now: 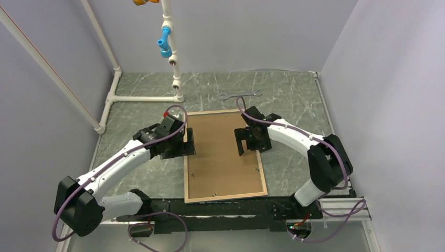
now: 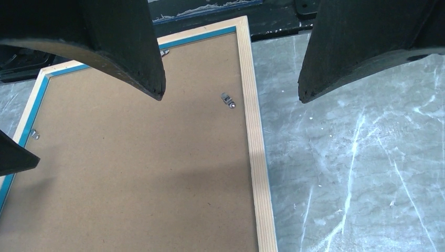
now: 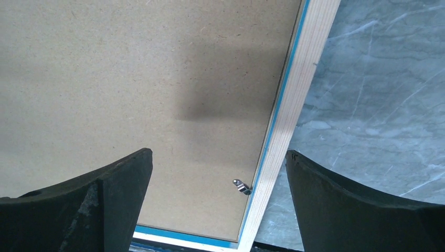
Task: Put the photo into the frame
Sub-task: Place the photo frame item in the photo frame, then adjust the photo frame at the center of the board.
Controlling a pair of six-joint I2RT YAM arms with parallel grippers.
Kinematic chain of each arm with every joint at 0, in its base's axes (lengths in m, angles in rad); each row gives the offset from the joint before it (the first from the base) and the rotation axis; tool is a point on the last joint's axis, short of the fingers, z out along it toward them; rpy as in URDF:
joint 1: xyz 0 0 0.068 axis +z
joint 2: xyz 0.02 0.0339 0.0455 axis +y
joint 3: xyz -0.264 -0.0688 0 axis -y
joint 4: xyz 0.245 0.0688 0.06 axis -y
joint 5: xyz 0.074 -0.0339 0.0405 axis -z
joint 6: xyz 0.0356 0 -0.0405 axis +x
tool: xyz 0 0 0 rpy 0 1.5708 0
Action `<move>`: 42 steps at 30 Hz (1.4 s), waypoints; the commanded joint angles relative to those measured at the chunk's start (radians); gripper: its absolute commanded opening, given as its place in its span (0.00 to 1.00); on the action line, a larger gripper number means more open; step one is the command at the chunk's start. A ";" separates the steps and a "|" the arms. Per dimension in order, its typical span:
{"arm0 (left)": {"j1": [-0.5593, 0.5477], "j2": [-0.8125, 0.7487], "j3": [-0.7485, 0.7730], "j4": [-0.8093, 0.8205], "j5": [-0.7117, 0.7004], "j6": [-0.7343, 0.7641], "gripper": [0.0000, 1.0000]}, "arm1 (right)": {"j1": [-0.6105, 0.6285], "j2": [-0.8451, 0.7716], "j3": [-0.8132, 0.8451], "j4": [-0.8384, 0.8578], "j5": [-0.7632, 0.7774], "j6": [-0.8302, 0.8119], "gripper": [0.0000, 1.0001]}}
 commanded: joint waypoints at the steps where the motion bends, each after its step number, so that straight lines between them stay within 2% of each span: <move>1: -0.004 0.032 -0.011 0.029 -0.010 -0.013 0.99 | -0.011 -0.063 -0.001 0.020 0.014 0.015 1.00; 7: 0.000 0.114 -0.056 0.093 0.025 -0.005 0.99 | -0.132 -0.100 -0.111 0.109 -0.179 0.023 1.00; 12: 0.015 0.206 -0.097 0.171 0.109 0.009 0.96 | -0.260 -0.149 -0.219 0.175 -0.317 0.026 1.00; 16: 0.017 0.286 -0.101 0.210 0.128 0.001 0.94 | -0.282 -0.138 -0.248 0.179 -0.336 0.013 1.00; 23: 0.016 0.349 -0.129 0.405 0.224 -0.009 0.90 | -0.281 -0.133 -0.294 0.241 -0.415 0.033 0.99; 32: 0.013 0.417 0.000 0.444 0.247 0.013 0.89 | -0.281 -0.119 -0.237 0.236 -0.447 0.026 0.98; 38: 0.013 0.511 0.169 0.349 0.211 0.054 0.89 | -0.281 -0.058 -0.130 0.210 -0.425 0.015 0.98; 42: 0.011 0.528 0.203 0.292 0.158 0.063 0.91 | -0.281 -0.012 -0.084 0.206 -0.415 0.012 0.98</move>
